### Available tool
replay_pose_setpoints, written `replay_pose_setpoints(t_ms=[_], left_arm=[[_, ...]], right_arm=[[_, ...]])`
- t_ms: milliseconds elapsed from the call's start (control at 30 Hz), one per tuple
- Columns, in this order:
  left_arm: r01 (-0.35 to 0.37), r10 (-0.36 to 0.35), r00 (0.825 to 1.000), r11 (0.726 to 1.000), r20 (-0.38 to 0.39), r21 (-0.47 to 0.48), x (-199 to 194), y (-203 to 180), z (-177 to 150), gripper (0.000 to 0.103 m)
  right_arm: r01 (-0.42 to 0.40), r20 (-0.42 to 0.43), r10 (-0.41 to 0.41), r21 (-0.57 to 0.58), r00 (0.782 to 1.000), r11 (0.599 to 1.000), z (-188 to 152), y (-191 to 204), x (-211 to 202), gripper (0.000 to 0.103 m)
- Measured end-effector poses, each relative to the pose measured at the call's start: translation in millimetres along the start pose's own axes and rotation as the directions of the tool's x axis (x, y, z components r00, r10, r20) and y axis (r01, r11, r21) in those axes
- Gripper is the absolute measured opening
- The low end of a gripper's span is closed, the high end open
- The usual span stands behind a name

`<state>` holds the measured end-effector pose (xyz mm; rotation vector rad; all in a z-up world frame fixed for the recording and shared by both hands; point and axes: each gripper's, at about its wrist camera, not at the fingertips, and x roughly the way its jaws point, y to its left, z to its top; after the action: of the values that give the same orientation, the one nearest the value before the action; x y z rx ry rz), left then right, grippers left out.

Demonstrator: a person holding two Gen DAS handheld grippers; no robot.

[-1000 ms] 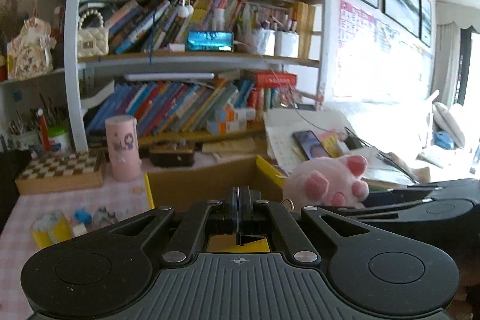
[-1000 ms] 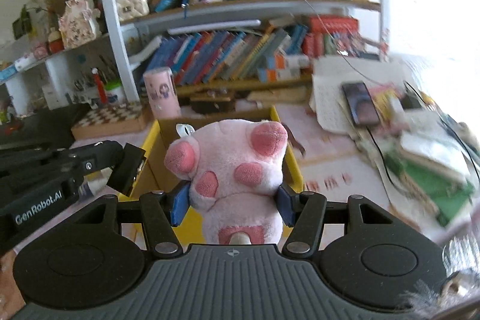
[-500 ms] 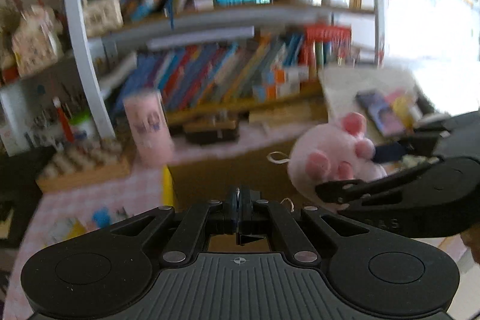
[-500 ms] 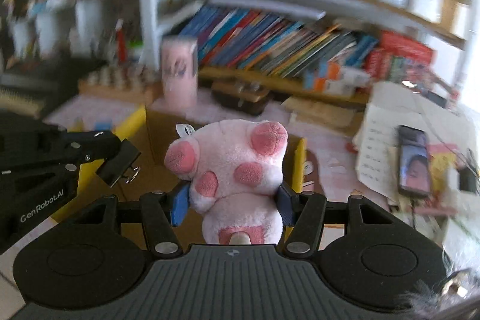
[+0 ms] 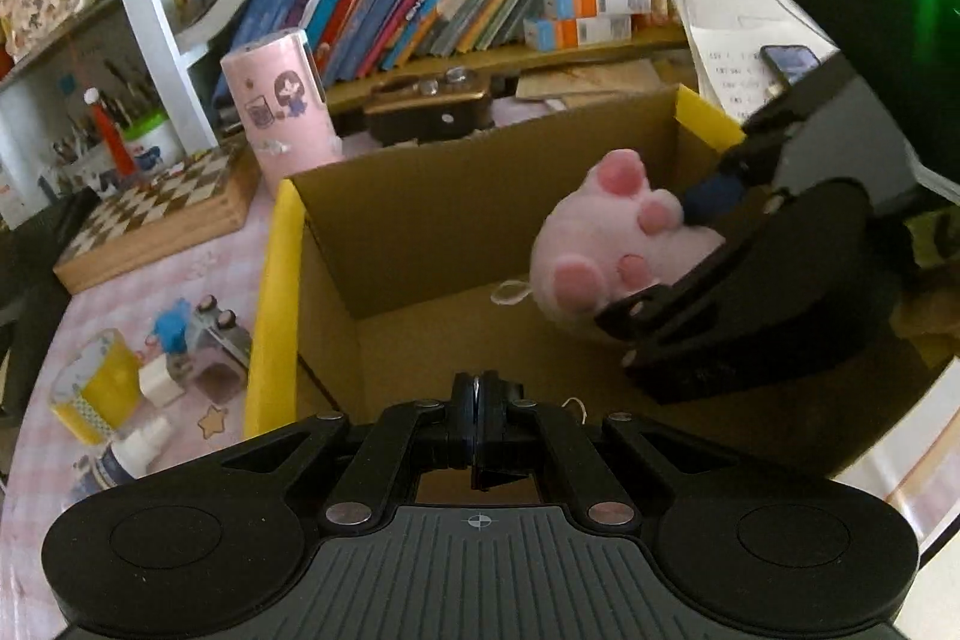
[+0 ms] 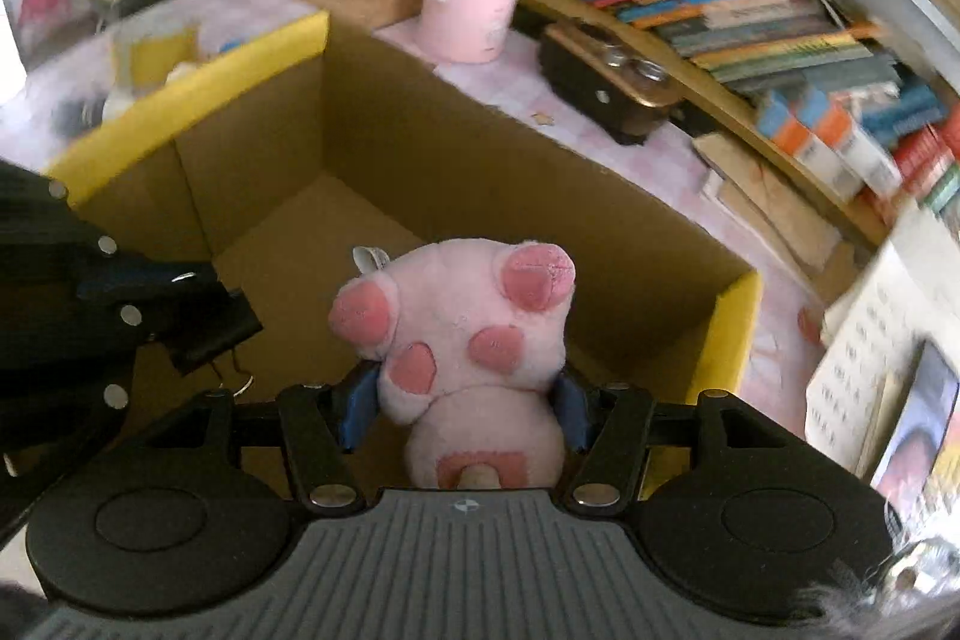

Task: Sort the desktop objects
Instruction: 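Lower the pig into the yellow box and open the right gripper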

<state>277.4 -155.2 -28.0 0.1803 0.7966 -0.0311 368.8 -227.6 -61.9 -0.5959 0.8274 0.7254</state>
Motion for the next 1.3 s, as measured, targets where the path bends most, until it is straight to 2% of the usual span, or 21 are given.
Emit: replay_pose_setpoints(t_ms=[167,267,367,467,567,700,833,967,1133,1233,1300], left_arm=[[-0.033,0.033,0.999,0.999,0.013,-0.008,1.8,-2.3,6.4,0.001],[-0.040,0.040,0.999,0.999,0.021,-0.014,1.2,-0.7,10.2,0.010],[-0.052,0.052,0.998,0.999,0.040,-0.005,-4.7,-1.1,10.0,0.014],[-0.065,0.065,0.995,0.998,0.081,-0.004,-16.5,0.3,10.5,0.034],[-0.074,0.075,0.988,0.997,0.136,-0.016,-33.1,2.7,13.2,0.045],[-0.107,0.115,0.971,0.993,0.211,-0.050,-58.6,6.5,14.8,0.069],[-0.139,0.155,0.951,0.987,0.269,-0.077,-82.6,7.8,10.8,0.084],[-0.158,0.182,0.930,0.982,0.320,-0.100,-105.1,8.8,3.2,0.087],[-0.163,0.213,0.908,0.973,0.361,-0.163,-124.4,15.5,-13.1,0.095],[-0.146,0.212,0.911,0.968,0.354,-0.203,-129.5,21.9,-24.8,0.095],[-0.129,0.202,0.921,0.965,0.332,-0.230,-130.4,27.0,-32.6,0.095]], right_arm=[[-0.029,-0.015,0.028,-0.069,1.000,0.997,7.7,0.7,8.6,0.057],[-0.012,-0.010,0.012,-0.056,1.000,0.998,11.3,-1.2,11.8,0.060],[0.005,0.029,-0.003,-0.044,1.000,0.999,11.2,-2.7,6.6,0.074],[0.004,0.073,-0.003,-0.015,0.997,1.000,9.3,-8.5,-3.5,0.079],[0.004,0.125,-0.009,0.038,0.992,0.999,6.4,-14.6,-17.4,0.080],[0.009,0.217,-0.050,0.184,0.975,0.983,-3.4,-20.9,-44.1,0.080],[0.022,0.313,-0.115,0.283,0.943,0.959,-14.0,-19.0,-78.1,0.080],[0.038,0.383,-0.175,0.340,0.907,0.940,-26.7,-12.6,-109.3,0.080],[0.057,0.408,-0.247,0.423,0.879,0.904,-48.6,0.2,-137.5,0.080],[0.075,0.400,-0.285,0.465,0.871,0.882,-62.9,12.3,-144.9,0.080],[0.085,0.388,-0.304,0.488,0.870,0.868,-72.2,21.7,-147.1,0.080]])
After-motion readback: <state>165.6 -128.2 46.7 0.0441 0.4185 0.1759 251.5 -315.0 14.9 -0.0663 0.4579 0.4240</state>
